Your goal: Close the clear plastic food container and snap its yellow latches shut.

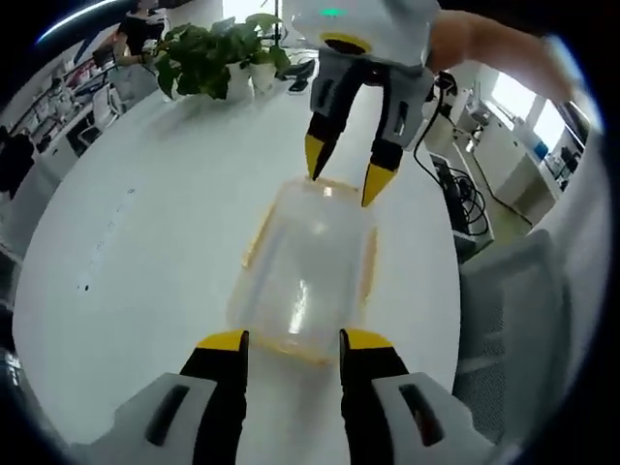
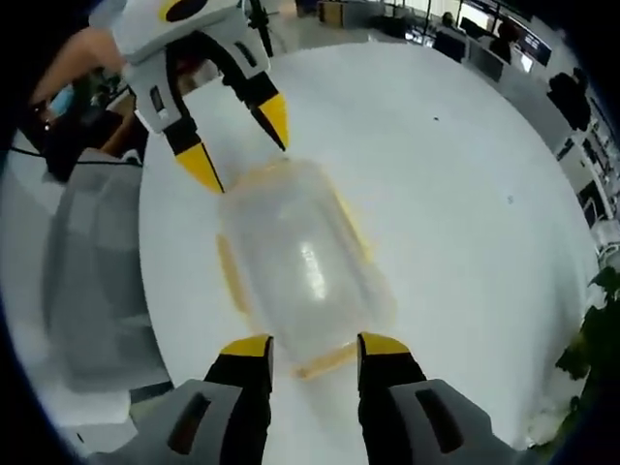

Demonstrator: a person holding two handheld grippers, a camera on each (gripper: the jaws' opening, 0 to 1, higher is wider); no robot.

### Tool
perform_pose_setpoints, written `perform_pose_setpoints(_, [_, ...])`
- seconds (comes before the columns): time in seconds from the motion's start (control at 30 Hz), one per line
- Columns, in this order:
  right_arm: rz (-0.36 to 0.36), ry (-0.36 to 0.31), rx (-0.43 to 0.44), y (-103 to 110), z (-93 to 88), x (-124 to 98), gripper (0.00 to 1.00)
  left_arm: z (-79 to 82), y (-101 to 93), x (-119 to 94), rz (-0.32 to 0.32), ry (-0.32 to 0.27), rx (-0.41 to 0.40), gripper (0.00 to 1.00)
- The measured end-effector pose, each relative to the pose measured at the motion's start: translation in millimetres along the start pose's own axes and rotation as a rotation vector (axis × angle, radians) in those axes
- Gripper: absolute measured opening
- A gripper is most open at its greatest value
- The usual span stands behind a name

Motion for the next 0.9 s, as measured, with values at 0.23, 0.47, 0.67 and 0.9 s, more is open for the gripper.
perform_pose_setpoints(0.23, [0.009,0.010,-0.033,1,1.6,2,0.32,2.8,-0.1,3,-0.012,0.005,0.050,0.37])
perform_pose_setpoints(0.47, [0.006,0.008,-0.059,-1,3.2,1,0.32,5.7,1.6,6,-0.014,0.006,0.081,0.37])
perform_pose_setpoints(0.67, [0.028,-0.018,-0.053,2,8.2,2,0.32,11.4,0.6,7,-0.019,-0.016,0.089,0.36])
perform_pose_setpoints(0.9, [0.044,-0.040,-0.058,6,15.9,5,0.32,16.6,-0.8,15,-0.024,-0.026,0.095,0.36])
Point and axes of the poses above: the point that each gripper's makers call its tool centre point, and the gripper's own axes: x roughly forward along the fingers, y roughly to its left, z roughly out of its top, the point moved 5 cm from there along -x, roughly backward along the fingers, and after that the axes turned 10 degrees about x, right-handed, at the moved point
